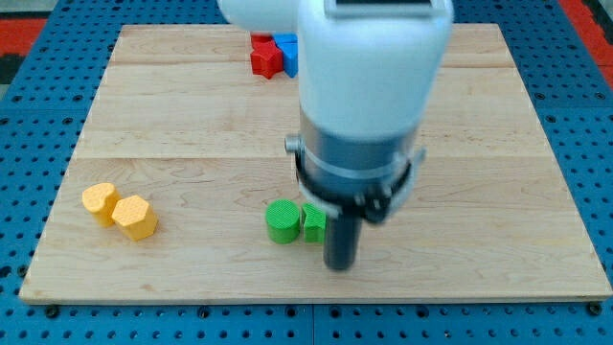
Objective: Push the green star closer to the red star
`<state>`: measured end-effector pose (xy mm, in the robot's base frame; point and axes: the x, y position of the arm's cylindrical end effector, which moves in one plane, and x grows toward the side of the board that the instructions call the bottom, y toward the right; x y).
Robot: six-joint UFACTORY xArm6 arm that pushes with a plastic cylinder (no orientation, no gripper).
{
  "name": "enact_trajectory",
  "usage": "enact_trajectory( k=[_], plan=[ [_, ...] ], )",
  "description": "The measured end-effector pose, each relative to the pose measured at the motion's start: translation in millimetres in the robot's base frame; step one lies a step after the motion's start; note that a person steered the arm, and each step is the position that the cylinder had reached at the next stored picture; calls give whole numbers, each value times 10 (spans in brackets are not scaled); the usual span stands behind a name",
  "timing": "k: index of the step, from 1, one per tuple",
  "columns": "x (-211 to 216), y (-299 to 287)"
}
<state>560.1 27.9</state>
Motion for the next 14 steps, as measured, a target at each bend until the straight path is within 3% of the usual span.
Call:
enact_trajectory(
  k=[1,4,5,7,8,10,12,14],
  plan=[
    [-624,-91],
    [-496,-707],
    [-1099,-654],
    [-1808,-299],
    [-1382,-209],
    [-1892,-869],
    [-1755,-1131],
    [-2275,-1131]
  ],
)
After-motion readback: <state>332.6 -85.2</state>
